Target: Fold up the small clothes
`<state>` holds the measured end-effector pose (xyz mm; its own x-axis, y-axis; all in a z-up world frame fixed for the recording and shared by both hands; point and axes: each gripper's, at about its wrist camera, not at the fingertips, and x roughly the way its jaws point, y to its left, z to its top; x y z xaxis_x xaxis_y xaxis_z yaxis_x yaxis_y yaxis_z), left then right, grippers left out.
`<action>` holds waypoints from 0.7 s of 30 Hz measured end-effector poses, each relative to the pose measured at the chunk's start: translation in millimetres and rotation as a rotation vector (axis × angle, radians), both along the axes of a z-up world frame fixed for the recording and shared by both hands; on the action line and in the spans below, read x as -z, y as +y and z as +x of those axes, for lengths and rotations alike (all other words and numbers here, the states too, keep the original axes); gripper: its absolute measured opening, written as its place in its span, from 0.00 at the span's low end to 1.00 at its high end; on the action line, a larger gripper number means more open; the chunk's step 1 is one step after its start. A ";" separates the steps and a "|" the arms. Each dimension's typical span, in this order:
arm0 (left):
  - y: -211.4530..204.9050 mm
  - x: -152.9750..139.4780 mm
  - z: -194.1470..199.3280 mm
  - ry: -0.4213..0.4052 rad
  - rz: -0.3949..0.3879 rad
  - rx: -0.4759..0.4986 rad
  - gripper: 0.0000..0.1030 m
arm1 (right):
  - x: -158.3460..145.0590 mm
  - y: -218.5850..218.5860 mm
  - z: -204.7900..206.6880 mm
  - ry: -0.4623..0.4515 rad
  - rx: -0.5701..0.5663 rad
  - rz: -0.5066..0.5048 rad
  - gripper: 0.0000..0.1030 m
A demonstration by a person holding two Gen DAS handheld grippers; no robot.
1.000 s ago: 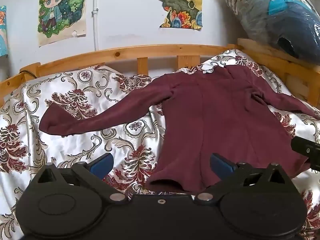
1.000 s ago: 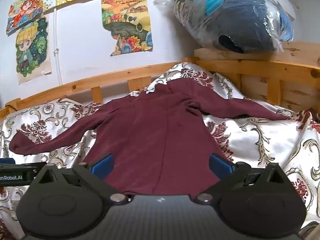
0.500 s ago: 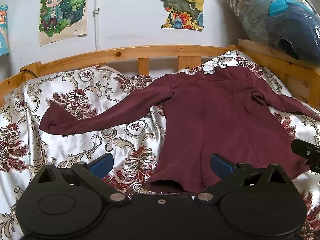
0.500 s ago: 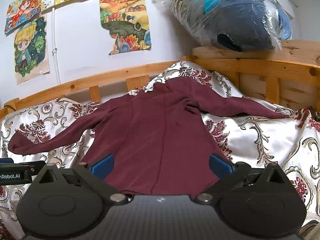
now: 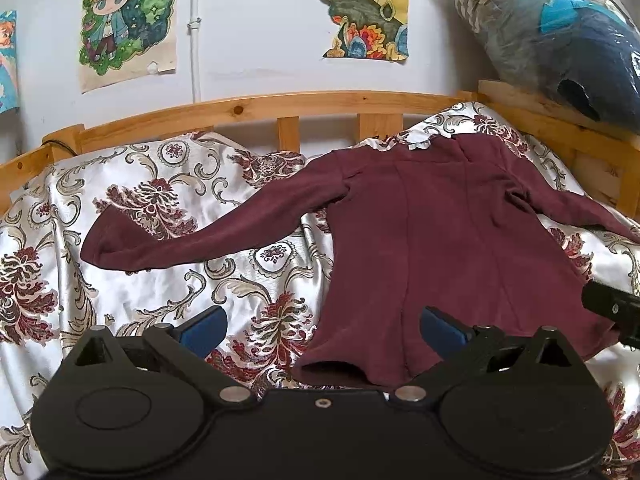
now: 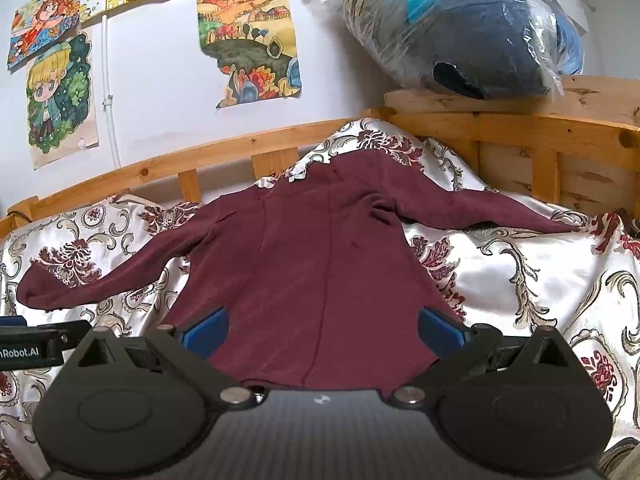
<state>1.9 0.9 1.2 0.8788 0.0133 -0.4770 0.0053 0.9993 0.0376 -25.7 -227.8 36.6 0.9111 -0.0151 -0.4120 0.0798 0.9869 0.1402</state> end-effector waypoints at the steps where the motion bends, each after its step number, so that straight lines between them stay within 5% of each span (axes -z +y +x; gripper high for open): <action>1: 0.6 0.2 -0.2 0.000 -0.001 -0.001 0.99 | 0.6 -0.2 0.3 0.003 0.002 -0.001 1.00; 21: 0.1 -1.9 -1.5 -0.004 0.004 -0.003 0.99 | 0.8 -0.5 0.0 -0.002 -0.005 0.006 1.00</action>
<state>0.4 1.0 3.1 0.8806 0.0177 -0.4736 0.0021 0.9991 0.0412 -25.7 -228.3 35.8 0.9118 -0.0080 -0.4106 0.0743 0.9865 0.1458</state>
